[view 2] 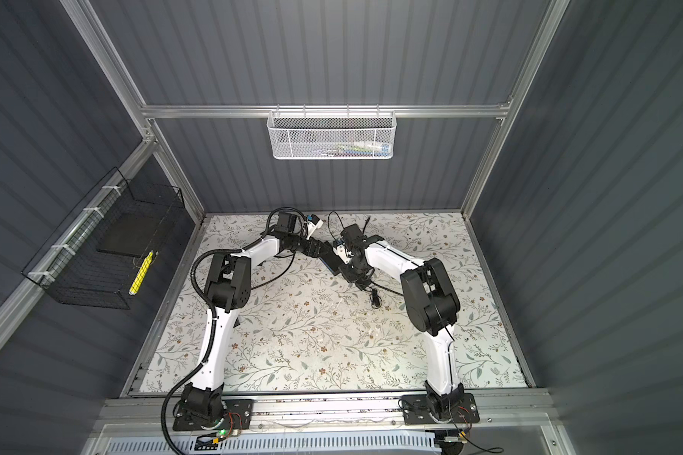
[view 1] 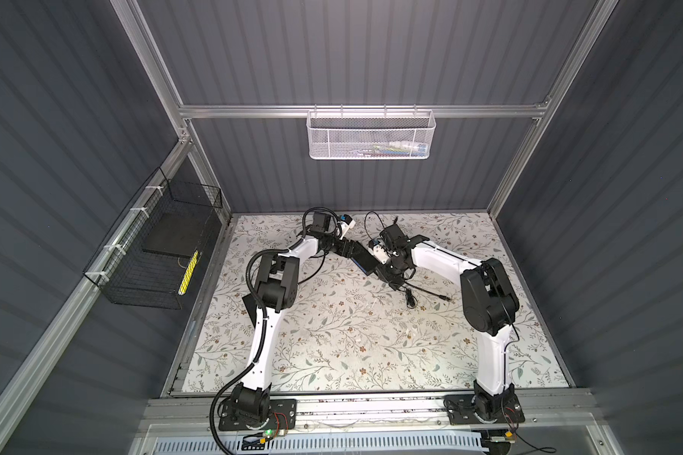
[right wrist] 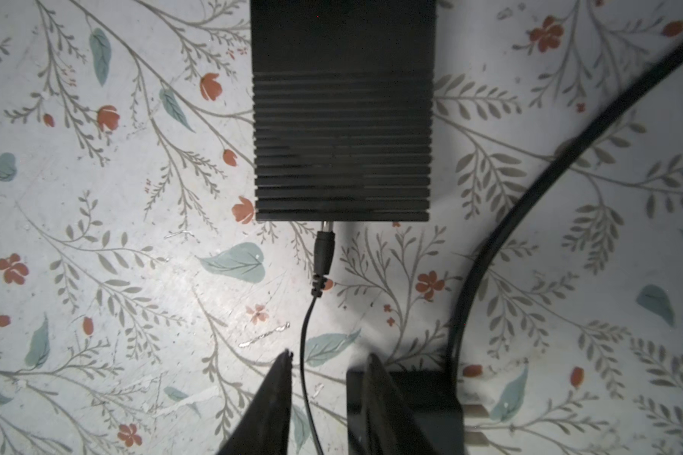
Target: Insert the plug into the switch port
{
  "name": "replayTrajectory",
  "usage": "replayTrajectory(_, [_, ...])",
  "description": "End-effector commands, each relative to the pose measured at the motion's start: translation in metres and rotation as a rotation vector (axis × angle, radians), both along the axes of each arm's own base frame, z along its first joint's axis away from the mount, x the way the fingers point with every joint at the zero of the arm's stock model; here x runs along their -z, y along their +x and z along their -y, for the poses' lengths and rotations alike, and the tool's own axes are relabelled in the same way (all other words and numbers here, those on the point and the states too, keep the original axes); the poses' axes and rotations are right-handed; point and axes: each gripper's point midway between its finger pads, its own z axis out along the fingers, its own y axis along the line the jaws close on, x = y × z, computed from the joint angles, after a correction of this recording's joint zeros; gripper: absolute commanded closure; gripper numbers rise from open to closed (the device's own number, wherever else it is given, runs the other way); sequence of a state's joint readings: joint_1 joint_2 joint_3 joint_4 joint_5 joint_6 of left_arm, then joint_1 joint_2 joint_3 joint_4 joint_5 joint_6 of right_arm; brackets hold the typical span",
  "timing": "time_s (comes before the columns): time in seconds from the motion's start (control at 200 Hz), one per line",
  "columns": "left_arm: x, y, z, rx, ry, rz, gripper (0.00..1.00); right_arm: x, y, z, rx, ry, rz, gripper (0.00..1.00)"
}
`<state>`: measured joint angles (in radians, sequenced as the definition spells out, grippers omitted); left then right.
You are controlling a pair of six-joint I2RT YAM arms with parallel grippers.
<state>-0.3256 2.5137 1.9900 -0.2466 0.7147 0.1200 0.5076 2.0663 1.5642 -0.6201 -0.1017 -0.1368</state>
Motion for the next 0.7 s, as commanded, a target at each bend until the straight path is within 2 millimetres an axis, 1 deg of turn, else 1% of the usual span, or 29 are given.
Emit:
replayTrajectory(0.0, [0.011, -0.004, -0.005, -0.018, 0.019, -0.05, 0.26, 0.001, 0.002, -0.013, -0.013, 0.038, -0.023, 0.66])
replayTrajectory(0.165, [0.012, -0.004, -0.005, -0.017, 0.017, -0.051, 0.26, 0.008, 0.005, -0.021, -0.022, 0.047, -0.035, 0.66])
replayTrajectory(0.355, [0.012, -0.004, -0.005, -0.014, 0.011, -0.053, 0.26, 0.018, 0.007, -0.018, -0.026, 0.007, -0.047, 0.68])
replayTrajectory(0.695, [0.012, -0.003, -0.003, -0.01, 0.007, -0.053, 0.26, 0.023, 0.009, -0.019, -0.03, 0.01, -0.048, 0.87])
